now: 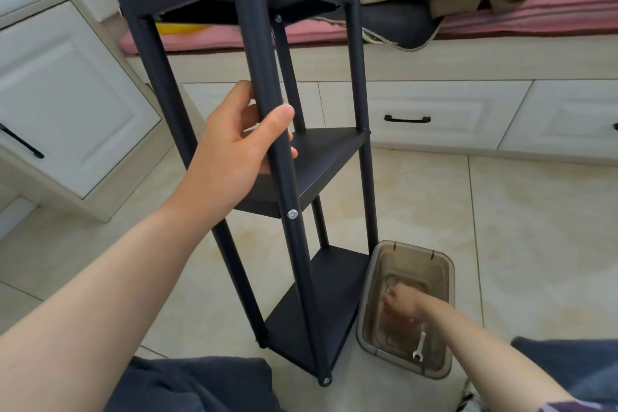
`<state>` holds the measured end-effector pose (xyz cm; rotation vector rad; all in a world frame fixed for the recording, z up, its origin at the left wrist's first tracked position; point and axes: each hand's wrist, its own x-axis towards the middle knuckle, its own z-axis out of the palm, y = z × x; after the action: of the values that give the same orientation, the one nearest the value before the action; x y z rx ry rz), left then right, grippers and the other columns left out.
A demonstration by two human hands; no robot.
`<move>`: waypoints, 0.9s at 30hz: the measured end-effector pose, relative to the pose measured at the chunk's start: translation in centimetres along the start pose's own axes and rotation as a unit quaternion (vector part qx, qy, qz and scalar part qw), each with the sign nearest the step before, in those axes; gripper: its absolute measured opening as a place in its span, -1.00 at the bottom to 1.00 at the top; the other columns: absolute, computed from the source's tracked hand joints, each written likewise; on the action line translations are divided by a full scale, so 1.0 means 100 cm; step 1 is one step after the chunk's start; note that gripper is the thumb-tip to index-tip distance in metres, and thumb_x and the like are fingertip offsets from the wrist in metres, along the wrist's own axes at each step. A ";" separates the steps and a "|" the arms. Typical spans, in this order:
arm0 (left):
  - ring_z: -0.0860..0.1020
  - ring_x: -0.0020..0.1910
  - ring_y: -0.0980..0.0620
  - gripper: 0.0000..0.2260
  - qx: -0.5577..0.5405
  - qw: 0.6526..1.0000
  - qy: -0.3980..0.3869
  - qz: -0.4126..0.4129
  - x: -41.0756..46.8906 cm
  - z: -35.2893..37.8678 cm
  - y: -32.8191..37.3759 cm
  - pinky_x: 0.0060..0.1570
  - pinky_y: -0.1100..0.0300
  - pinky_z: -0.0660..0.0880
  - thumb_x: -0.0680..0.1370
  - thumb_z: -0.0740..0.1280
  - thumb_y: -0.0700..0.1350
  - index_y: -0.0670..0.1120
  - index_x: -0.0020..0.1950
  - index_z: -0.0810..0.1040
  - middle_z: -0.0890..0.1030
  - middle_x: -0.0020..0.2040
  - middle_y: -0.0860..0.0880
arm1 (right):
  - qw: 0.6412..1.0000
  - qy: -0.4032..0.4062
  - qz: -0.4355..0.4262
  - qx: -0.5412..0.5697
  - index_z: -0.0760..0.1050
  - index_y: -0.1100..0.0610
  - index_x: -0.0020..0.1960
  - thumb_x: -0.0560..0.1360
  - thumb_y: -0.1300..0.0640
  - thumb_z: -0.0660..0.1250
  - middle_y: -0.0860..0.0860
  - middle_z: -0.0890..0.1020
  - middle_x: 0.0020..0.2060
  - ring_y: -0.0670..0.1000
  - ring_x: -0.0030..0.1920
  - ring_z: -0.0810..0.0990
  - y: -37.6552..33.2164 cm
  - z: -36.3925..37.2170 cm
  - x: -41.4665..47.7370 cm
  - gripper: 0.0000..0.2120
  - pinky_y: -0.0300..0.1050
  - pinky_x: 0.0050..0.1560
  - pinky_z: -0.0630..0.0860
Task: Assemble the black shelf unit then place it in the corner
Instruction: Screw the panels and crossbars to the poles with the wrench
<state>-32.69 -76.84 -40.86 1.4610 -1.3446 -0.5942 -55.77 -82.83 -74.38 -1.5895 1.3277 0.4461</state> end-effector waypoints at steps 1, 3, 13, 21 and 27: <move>0.70 -0.18 0.01 -0.98 0.002 1.000 0.002 -0.001 0.000 0.000 0.000 -0.25 0.19 0.65 0.66 0.32 -0.02 0.08 0.08 0.50 0.65 -0.17 0.06 | 0.997 0.020 -0.003 -0.070 0.49 0.17 0.27 0.67 0.06 0.10 0.12 0.57 0.23 0.10 0.17 0.55 0.002 0.007 0.002 -0.70 -0.05 0.23 0.48; 0.70 -0.16 0.02 -0.97 0.009 1.000 0.006 -0.002 0.000 0.000 0.001 -0.26 0.20 0.65 0.66 0.32 -0.02 0.08 0.09 0.49 0.66 -0.17 0.08 | 0.983 0.041 0.011 -0.178 0.41 0.20 0.38 0.65 0.17 0.13 0.16 0.50 0.33 0.17 0.31 0.49 0.009 0.021 0.008 -0.67 0.01 0.29 0.42; 0.70 -0.18 0.01 -0.94 0.021 1.000 0.004 0.002 0.001 0.004 0.002 -0.25 0.14 0.66 0.67 0.30 -0.03 0.05 0.13 0.48 0.65 -0.21 0.12 | 0.917 0.099 -0.003 -0.385 0.33 0.21 0.47 0.67 0.24 0.11 0.17 0.43 0.41 0.22 0.41 0.38 0.035 0.045 0.025 -0.62 0.09 0.32 0.37; 0.69 -0.17 -0.04 -0.89 0.002 1.000 -0.004 -0.004 0.005 0.002 -0.001 -0.21 0.04 0.68 0.62 0.31 0.02 0.05 0.12 0.50 0.63 -0.21 0.06 | 0.875 0.091 -0.027 -0.475 0.31 0.15 0.45 0.66 0.21 0.11 0.13 0.52 0.34 0.19 0.35 0.46 0.044 0.039 0.035 -0.64 0.05 0.25 0.36; 0.69 -0.17 -0.05 -0.88 0.001 1.000 -0.003 -0.008 0.008 -0.002 -0.006 -0.18 0.01 0.68 0.63 0.30 0.01 0.07 0.15 0.51 0.62 -0.20 0.03 | 0.863 0.110 -0.013 -0.492 0.44 0.15 0.37 0.65 0.24 0.11 0.11 0.55 0.30 0.14 0.33 0.46 0.051 0.025 0.045 -0.68 0.02 0.29 0.37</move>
<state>-32.04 -77.55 -41.08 1.4735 -1.3398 -0.6068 -58.09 -82.74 -81.30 -2.5484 1.3063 1.0677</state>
